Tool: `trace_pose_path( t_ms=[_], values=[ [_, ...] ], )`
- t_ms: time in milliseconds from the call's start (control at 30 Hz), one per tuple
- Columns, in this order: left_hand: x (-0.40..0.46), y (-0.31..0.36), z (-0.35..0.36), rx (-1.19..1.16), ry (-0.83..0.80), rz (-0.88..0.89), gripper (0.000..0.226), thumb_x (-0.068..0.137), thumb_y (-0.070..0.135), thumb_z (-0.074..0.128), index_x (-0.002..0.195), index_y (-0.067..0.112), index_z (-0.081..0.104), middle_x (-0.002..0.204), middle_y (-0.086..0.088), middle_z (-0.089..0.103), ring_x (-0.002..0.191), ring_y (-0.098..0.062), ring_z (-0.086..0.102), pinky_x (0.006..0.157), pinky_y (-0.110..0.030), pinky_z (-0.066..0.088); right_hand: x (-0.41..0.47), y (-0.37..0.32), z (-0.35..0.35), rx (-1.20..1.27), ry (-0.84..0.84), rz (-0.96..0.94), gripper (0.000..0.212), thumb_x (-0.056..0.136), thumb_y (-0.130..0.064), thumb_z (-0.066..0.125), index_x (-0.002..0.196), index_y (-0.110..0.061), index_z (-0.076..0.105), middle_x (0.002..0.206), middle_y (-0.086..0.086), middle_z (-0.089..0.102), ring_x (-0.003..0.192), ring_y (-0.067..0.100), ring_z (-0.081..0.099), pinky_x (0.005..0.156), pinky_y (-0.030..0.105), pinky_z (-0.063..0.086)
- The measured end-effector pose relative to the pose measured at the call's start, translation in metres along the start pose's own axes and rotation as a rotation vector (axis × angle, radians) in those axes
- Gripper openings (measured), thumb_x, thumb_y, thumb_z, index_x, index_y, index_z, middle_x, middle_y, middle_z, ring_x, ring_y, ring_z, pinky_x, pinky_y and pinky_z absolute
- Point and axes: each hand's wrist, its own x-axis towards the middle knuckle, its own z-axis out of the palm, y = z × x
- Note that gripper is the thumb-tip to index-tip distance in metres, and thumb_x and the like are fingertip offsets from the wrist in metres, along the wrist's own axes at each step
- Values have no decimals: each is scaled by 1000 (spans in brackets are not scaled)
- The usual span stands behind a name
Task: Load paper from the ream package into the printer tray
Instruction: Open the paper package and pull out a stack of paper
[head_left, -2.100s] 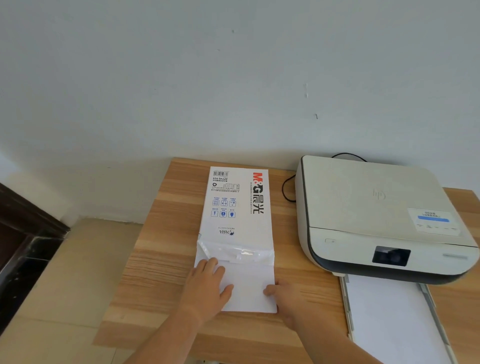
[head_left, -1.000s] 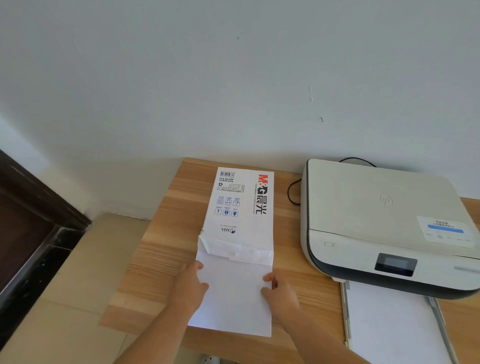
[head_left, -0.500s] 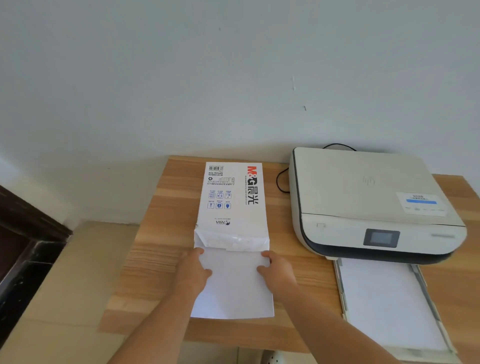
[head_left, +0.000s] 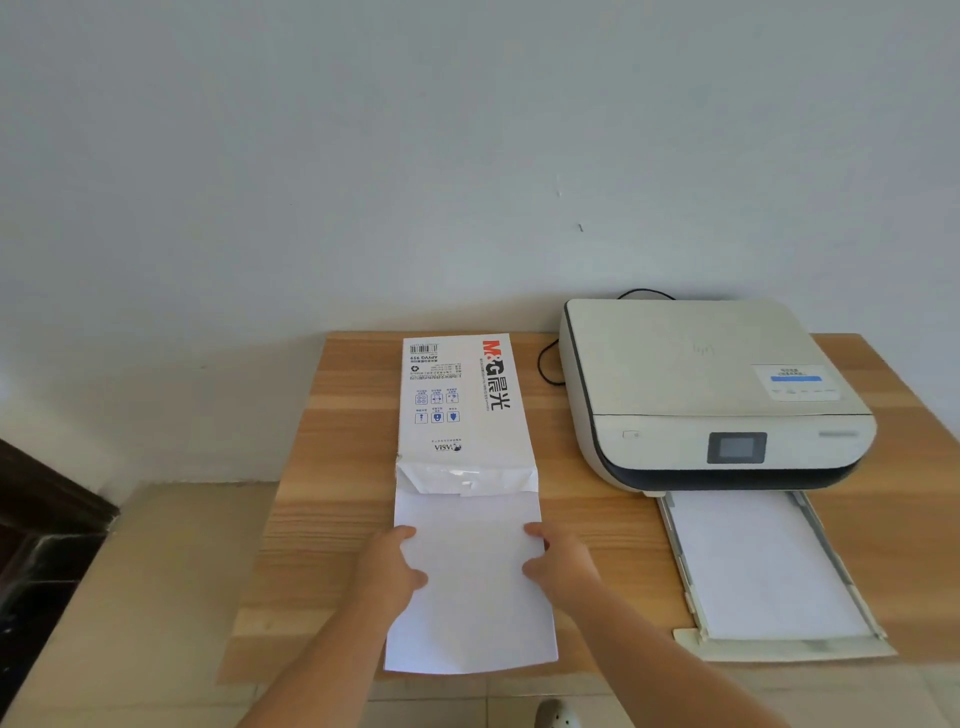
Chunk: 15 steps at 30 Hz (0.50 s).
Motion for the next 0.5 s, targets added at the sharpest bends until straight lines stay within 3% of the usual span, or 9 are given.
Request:
trace_pose_path(
  t_ms=[200, 300, 433, 500],
  values=[
    [-28, -7, -4, 4, -20, 31, 70, 73, 4, 78, 135, 14, 49, 134, -10, 48, 104, -21, 53, 82, -29, 49, -29, 6, 2, 4, 6, -16, 59, 85, -2, 56, 139, -25, 47, 128, 2, 54, 96, 15, 56, 61, 15, 45],
    [-43, -8, -7, 17, -18, 56, 70, 73, 5, 78, 135, 14, 48, 137, -9, 45, 114, -22, 51, 84, -25, 46, -43, 7, 2, 23, 3, -18, 59, 84, -1, 56, 138, -24, 48, 119, -1, 53, 95, 15, 55, 57, 13, 43],
    [-62, -10, -12, 19, -15, 78, 71, 71, 6, 79, 135, 14, 48, 137, -7, 45, 117, -22, 50, 89, -27, 46, -62, 8, 1, 46, -15, -17, 58, 85, -1, 55, 138, -22, 48, 119, 0, 51, 98, 17, 55, 60, 17, 45],
    [-70, -10, -15, 8, -20, 86, 73, 69, 7, 80, 135, 13, 49, 137, -7, 45, 118, -23, 50, 94, -30, 47, -70, 6, 0, 52, -25, -24, 57, 85, 0, 55, 138, -21, 48, 128, 3, 52, 102, 19, 55, 71, 22, 48]
  ],
)
